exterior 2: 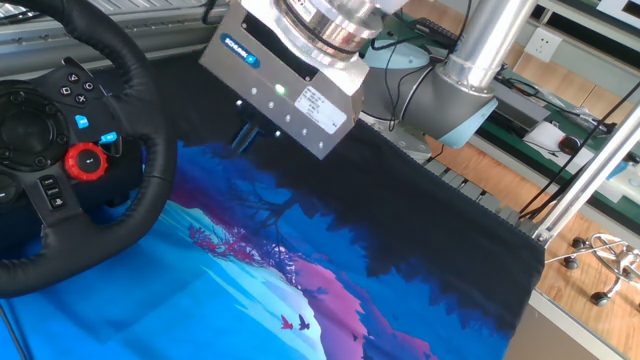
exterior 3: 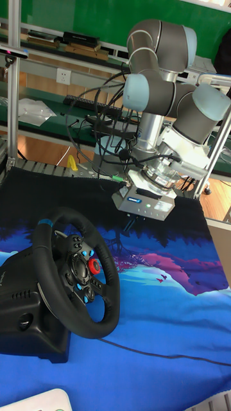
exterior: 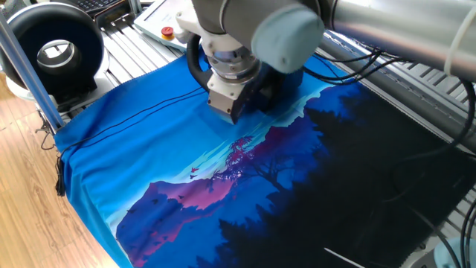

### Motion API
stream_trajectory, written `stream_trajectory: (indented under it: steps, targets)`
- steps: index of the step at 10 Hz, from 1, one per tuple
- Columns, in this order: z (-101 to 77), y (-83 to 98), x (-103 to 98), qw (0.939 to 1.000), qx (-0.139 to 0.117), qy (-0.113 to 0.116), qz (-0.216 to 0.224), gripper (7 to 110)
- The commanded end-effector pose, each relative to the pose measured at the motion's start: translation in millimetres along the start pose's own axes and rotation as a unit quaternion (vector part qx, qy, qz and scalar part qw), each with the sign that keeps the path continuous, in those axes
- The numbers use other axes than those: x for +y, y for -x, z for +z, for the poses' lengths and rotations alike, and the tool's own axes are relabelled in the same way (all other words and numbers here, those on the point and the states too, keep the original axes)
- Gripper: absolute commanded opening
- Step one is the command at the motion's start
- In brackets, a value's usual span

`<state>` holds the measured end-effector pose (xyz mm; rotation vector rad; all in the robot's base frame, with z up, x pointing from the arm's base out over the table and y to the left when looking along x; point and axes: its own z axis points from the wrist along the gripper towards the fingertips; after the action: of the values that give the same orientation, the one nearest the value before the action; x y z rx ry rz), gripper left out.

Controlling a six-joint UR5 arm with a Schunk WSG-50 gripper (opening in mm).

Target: Rotate the steering wheel 90 degrees clockwise

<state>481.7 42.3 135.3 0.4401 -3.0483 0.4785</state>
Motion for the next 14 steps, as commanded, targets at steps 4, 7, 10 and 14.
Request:
stream_trajectory:
  steps: [4,7,10,14]
  targets:
    - [-15.3,-71.1,45,0.9852,0.141,0.096,-0.013,7]
    - [-12.4,-65.8,37,0.9883,0.132,0.077,0.003,7]
    - [-4.0,-21.9,42,0.9865,0.118,0.114,-0.001,7]
    - [22.4,72.2,9,0.9934,0.052,0.102,0.001,7]
